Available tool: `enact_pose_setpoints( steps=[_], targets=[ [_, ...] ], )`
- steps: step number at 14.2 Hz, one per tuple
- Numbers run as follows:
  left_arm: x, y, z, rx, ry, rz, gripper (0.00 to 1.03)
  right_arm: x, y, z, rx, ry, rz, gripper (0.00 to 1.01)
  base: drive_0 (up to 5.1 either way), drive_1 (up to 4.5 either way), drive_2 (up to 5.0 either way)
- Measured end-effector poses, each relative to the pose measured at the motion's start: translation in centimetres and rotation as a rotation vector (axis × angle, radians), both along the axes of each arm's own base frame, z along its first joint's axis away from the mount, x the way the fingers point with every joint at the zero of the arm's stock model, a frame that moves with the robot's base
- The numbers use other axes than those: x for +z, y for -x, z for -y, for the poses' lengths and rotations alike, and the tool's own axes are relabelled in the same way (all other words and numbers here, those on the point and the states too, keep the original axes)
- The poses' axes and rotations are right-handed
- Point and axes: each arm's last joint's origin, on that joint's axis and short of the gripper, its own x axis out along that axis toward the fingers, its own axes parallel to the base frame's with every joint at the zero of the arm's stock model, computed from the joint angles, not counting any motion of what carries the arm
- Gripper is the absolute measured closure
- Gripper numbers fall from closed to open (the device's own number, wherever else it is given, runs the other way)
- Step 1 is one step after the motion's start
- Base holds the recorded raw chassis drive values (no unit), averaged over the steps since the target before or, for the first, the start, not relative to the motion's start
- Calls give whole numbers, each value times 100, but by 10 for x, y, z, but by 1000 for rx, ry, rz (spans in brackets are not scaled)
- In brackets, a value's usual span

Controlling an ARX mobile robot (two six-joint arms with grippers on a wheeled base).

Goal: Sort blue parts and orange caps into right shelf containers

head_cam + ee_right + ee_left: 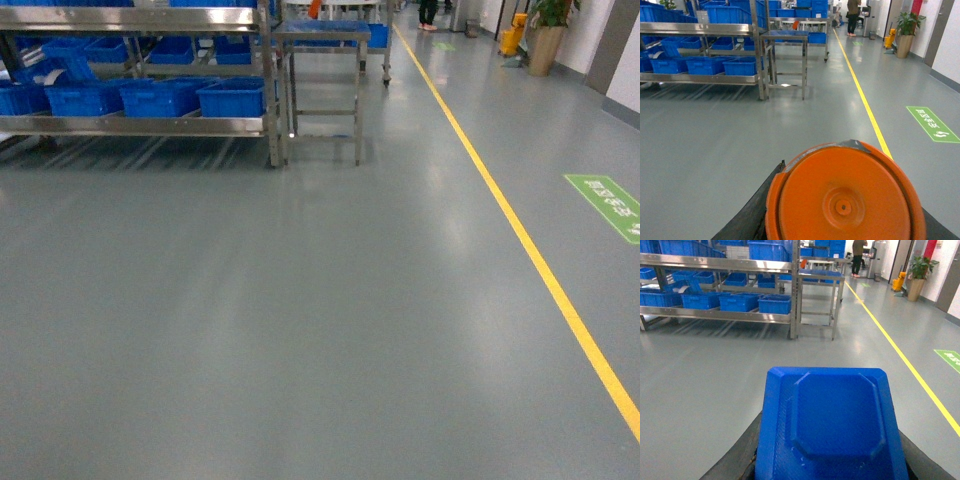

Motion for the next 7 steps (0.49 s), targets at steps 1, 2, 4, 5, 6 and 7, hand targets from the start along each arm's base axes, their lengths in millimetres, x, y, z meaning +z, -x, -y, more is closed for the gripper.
enact_pose_setpoints(
  steps=[1,2,4,5,6,7],
  targets=[
    [0,0,0,-1,0,1,61,0,0,0,0,0,-3,58,-8,409,-425],
    [0,0,0,0,0,0,61,0,0,0,1,0,-2,58,-6,411,-422],
    [0,0,0,-2,0,3,61,0,0,0,1,0,-3,58,-8,409,-424],
    [0,0,0,-1,0,-1,61,0,0,0,1,0,-2,58,-2,415,-418],
    [0,0,0,0,0,0,61,0,0,0,1,0,3,58,5,421,-412],
    [0,0,0,0,0,0,61,-1,0,0,1,0,-5,58,-3,414,-420]
  ],
)
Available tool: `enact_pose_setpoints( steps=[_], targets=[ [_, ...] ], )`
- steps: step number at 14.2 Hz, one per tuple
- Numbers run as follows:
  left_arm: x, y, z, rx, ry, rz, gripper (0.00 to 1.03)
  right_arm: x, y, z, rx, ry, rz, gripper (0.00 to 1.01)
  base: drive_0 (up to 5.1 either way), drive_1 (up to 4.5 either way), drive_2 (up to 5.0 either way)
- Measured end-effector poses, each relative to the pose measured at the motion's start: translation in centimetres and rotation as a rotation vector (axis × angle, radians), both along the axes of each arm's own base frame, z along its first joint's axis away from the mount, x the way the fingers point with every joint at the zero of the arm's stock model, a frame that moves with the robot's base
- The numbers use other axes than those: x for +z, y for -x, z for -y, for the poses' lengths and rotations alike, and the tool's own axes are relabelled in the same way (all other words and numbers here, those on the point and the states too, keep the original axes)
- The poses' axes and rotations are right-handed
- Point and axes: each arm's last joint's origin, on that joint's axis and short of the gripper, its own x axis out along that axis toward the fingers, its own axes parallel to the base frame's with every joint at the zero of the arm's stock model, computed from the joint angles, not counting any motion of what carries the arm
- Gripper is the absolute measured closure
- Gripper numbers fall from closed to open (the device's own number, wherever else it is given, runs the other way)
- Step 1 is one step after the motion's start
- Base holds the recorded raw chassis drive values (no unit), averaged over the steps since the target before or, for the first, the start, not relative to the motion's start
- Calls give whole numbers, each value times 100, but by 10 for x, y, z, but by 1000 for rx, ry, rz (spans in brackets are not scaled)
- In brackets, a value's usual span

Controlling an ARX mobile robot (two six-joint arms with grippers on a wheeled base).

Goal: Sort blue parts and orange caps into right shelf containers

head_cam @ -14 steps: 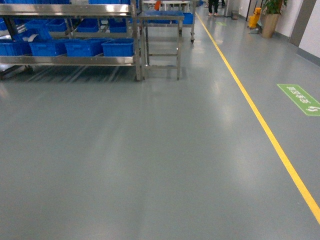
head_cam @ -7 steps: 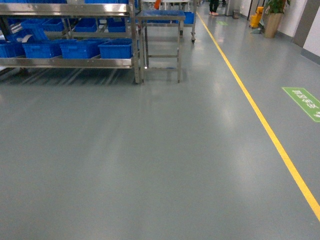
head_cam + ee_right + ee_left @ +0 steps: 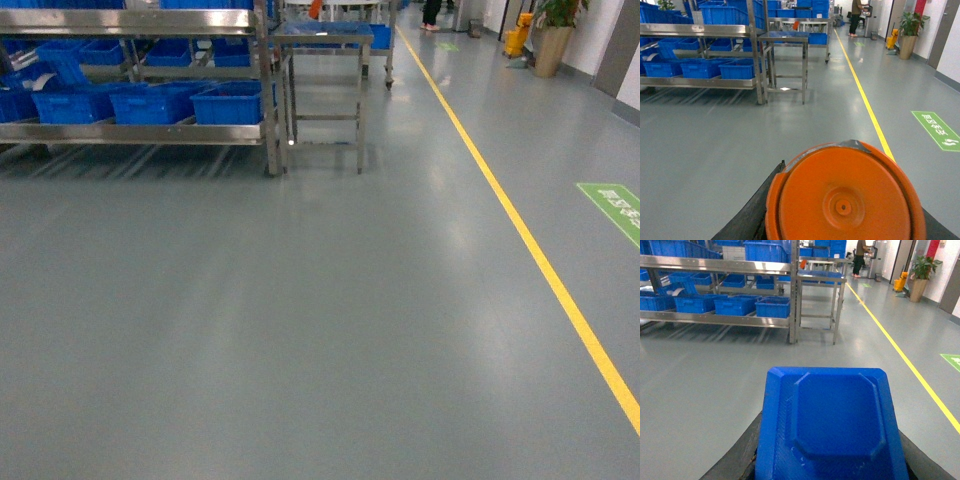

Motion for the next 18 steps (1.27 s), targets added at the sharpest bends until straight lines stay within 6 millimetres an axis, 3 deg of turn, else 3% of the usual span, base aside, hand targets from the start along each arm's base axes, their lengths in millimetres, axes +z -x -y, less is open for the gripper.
enact_pose_setpoints(
  steps=[18],
  targets=[
    [0,0,0,1,0,0,61,0,0,0,0,0,2,58,1,418,-416]
  ],
)
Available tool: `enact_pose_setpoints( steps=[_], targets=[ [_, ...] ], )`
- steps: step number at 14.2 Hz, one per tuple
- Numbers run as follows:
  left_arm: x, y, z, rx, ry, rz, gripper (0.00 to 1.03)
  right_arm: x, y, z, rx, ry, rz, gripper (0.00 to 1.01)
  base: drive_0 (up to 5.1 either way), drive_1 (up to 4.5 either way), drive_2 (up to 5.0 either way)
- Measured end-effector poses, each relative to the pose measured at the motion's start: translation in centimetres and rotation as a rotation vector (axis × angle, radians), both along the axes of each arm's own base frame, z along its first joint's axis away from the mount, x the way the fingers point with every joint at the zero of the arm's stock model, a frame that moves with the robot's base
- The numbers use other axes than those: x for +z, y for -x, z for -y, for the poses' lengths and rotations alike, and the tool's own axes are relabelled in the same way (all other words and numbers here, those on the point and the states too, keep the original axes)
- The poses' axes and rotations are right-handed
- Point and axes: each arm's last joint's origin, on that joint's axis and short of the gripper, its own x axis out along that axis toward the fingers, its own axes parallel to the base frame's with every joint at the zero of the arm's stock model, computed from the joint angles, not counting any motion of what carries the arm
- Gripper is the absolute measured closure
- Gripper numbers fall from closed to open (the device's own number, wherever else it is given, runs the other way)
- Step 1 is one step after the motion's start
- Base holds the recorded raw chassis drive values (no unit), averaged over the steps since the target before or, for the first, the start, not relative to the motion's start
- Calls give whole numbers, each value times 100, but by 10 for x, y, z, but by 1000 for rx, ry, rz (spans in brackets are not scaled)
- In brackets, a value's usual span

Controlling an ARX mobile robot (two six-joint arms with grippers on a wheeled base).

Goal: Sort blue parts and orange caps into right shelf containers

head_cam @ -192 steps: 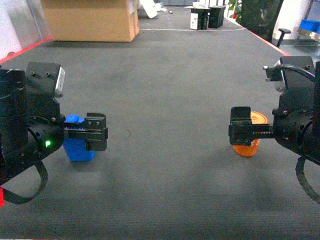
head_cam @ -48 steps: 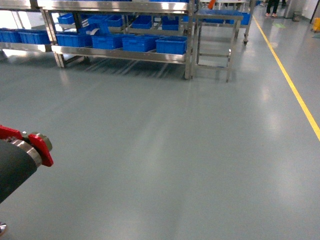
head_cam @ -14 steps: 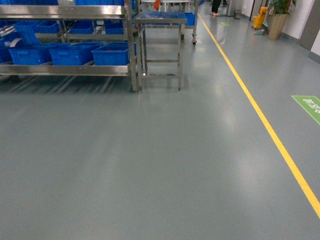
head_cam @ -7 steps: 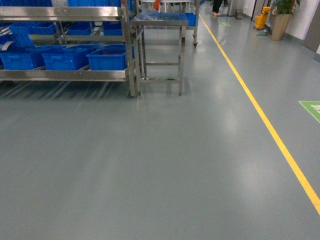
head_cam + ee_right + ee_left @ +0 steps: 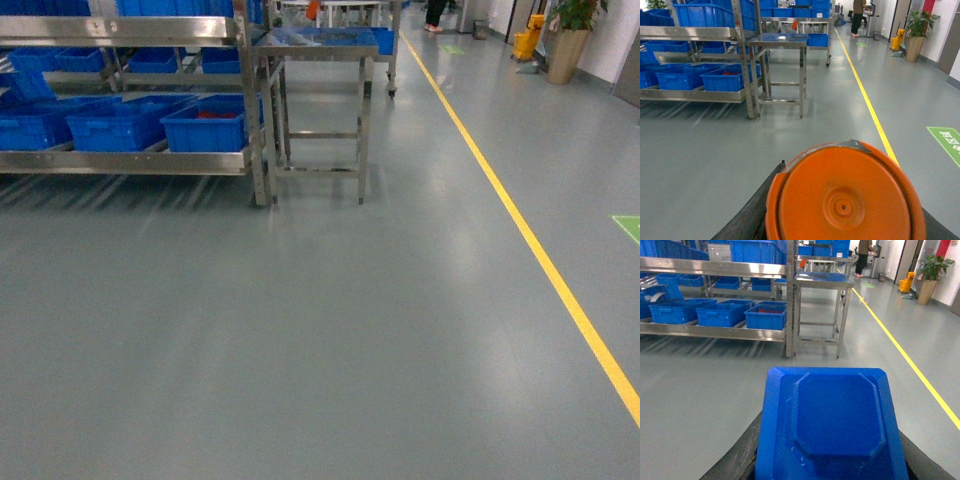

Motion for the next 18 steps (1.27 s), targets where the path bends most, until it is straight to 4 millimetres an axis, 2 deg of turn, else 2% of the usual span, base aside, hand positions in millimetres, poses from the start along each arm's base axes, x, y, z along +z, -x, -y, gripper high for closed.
enact_pose_setpoints(
  steps=[18],
  targets=[
    [0,0,0,0,0,-1,61,0,0,0,0,0,0,58,-1,417,-419]
  ],
)
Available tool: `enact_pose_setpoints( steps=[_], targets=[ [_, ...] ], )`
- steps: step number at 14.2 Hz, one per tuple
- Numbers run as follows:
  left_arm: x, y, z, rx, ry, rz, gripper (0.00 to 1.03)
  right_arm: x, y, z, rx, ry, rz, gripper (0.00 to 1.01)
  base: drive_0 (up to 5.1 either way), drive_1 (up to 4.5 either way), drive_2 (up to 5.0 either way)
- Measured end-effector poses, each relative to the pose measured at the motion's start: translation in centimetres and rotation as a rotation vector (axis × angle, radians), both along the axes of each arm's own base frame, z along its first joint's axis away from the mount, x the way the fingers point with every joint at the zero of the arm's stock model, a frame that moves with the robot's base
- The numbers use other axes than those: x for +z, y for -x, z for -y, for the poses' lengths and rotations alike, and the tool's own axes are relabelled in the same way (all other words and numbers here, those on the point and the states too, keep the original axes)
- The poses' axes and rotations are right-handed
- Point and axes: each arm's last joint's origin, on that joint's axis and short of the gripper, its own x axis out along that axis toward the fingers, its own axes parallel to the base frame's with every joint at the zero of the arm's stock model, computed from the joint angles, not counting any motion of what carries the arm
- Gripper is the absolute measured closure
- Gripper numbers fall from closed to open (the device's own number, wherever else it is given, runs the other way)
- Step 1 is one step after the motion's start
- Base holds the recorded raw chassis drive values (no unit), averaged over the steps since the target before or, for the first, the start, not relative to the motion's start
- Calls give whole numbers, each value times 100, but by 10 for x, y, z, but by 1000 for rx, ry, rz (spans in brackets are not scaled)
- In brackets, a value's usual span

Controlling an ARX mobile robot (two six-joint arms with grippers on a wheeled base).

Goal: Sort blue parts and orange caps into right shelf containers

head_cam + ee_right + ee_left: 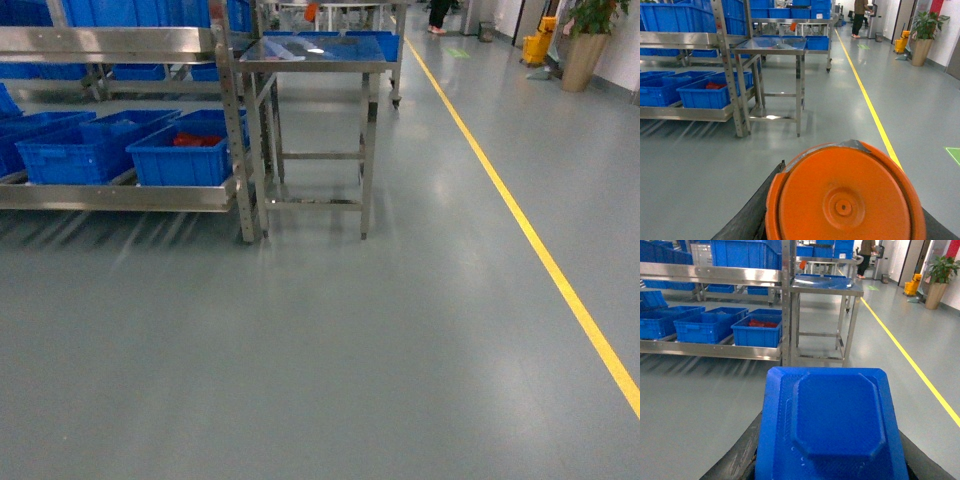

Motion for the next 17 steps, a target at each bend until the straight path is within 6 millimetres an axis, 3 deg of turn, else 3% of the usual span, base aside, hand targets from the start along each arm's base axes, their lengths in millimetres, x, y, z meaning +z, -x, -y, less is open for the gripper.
enact_pose_setpoints(
  steps=[17],
  targets=[
    [0,0,0,0,0,2,61,0,0,0,0,0,3,58,3,421,-415]
  ],
)
